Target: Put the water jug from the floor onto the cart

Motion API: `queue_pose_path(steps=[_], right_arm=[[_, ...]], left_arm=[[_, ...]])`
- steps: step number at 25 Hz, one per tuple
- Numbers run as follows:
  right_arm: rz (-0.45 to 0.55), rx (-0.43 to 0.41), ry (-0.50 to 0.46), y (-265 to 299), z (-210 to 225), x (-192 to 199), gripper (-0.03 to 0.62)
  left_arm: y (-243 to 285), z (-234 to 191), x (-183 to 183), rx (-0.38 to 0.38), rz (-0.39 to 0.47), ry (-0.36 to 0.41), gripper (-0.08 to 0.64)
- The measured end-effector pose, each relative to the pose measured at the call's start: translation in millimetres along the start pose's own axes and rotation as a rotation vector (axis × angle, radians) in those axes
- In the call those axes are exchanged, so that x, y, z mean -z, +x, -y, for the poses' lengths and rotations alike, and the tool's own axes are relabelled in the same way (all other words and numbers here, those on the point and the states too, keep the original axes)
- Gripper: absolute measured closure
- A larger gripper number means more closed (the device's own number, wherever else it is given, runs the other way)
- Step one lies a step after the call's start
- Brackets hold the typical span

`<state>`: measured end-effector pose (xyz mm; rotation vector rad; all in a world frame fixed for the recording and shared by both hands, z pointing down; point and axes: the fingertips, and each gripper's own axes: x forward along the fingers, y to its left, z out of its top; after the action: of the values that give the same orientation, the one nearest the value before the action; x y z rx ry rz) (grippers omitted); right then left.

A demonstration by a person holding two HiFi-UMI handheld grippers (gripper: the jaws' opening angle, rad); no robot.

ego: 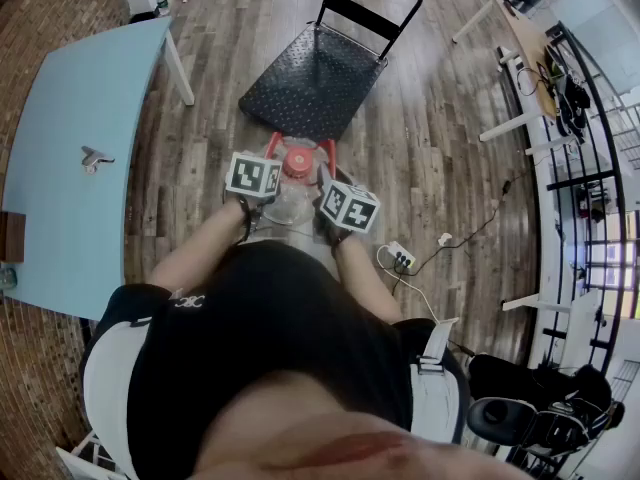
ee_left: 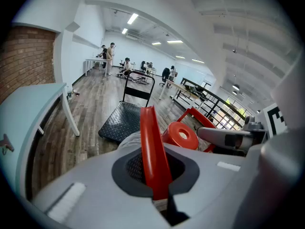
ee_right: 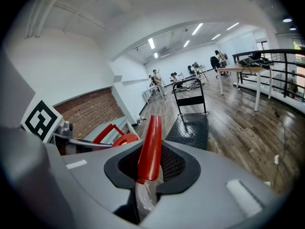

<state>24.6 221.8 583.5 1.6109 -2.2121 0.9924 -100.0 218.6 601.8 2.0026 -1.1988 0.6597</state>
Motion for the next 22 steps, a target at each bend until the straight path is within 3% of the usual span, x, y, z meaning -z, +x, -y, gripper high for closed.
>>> queue_pose_path(steps=[22], right_arm=[[0.023,-0.014,0.009,2.5,-16.7,5.0,0.509]], left_arm=[[-7.6,-12.5,1.2,0.019,0.040,-0.002,0.558]])
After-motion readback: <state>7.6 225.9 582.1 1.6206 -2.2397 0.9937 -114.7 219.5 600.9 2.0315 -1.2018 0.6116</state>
